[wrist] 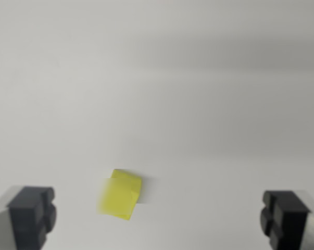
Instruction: Pick yellow cube
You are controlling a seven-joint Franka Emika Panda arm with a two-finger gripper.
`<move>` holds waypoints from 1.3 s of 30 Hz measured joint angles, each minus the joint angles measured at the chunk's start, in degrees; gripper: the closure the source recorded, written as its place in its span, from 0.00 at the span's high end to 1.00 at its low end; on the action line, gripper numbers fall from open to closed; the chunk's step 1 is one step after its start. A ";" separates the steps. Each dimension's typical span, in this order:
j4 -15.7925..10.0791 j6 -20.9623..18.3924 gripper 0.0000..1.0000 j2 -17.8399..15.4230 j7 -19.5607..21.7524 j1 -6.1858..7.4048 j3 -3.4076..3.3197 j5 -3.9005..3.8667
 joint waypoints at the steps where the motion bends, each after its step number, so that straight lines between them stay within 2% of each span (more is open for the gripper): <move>1: 0.00 0.00 1.00 0.00 0.00 0.00 0.00 0.00; 7: -0.51 0.23 1.00 -0.19 0.52 0.09 0.00 0.00; 39: -16.37 12.53 1.00 -3.17 7.64 1.82 0.01 0.13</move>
